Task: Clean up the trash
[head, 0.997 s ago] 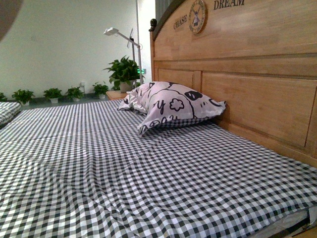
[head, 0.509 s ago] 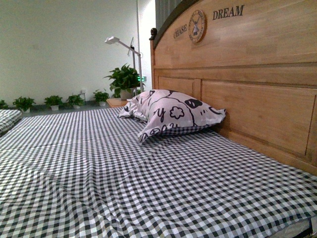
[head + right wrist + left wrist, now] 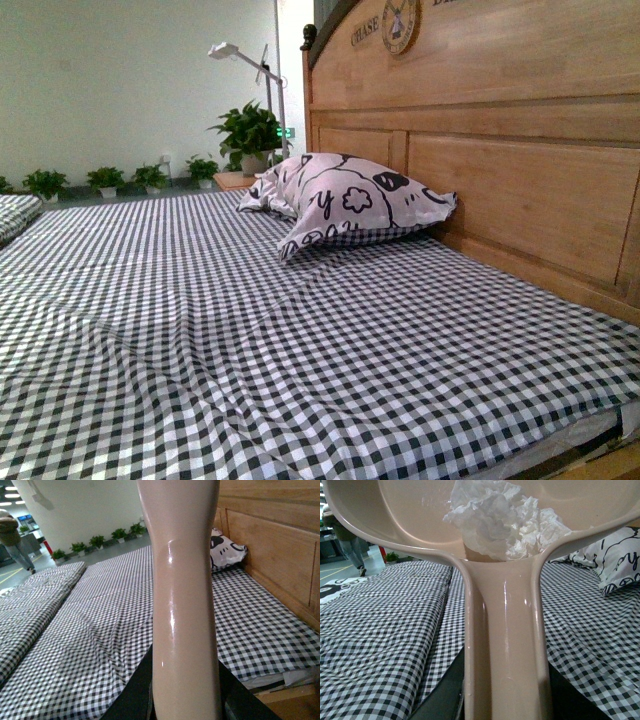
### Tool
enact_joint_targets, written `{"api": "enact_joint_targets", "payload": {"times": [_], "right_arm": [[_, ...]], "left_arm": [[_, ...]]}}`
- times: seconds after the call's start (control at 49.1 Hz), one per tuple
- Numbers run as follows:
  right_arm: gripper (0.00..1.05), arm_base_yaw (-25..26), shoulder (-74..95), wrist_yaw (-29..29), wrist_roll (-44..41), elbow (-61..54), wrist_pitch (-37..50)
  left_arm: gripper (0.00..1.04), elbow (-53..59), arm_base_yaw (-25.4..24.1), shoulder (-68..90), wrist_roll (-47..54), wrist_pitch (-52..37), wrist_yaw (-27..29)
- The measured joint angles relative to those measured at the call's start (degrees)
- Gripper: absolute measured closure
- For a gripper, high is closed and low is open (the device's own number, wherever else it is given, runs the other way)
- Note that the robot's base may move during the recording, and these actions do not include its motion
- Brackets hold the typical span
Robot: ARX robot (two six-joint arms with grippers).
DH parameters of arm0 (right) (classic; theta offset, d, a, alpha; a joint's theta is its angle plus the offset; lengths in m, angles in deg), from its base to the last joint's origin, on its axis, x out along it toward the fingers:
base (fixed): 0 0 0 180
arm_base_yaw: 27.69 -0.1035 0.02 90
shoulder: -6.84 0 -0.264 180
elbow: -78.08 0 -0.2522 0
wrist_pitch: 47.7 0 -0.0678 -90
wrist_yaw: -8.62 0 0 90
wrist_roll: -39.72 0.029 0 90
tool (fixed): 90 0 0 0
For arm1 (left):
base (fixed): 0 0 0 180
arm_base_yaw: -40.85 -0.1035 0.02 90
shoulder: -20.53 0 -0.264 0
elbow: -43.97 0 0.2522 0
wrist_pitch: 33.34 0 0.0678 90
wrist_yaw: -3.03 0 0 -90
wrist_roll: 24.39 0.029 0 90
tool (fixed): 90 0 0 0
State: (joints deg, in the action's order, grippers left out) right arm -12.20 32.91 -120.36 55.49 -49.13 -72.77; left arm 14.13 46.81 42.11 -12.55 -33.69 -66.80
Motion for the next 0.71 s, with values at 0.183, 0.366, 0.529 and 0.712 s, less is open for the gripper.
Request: {"api": "enact_joint_targets", "payload": {"times": [0.183, 0.366, 0.529, 0.712], "right_arm": [[0.86, 0.0, 0.0, 0.0, 0.0, 0.0, 0.0], [0.86, 0.0, 0.0, 0.0, -0.1, 0.0, 0.0], [0.86, 0.0, 0.0, 0.0, -0.1, 0.0, 0.0], [0.86, 0.0, 0.0, 0.0, -0.1, 0.0, 0.0]], "left_arm": [[0.8, 0.0, 0.0, 0.0, 0.0, 0.0, 0.0], [0.8, 0.0, 0.0, 0.0, 0.0, 0.0, 0.0], [0.8, 0.0, 0.0, 0.0, 0.0, 0.0, 0.0], [0.8, 0.0, 0.0, 0.0, -0.1, 0.0, 0.0]]}}
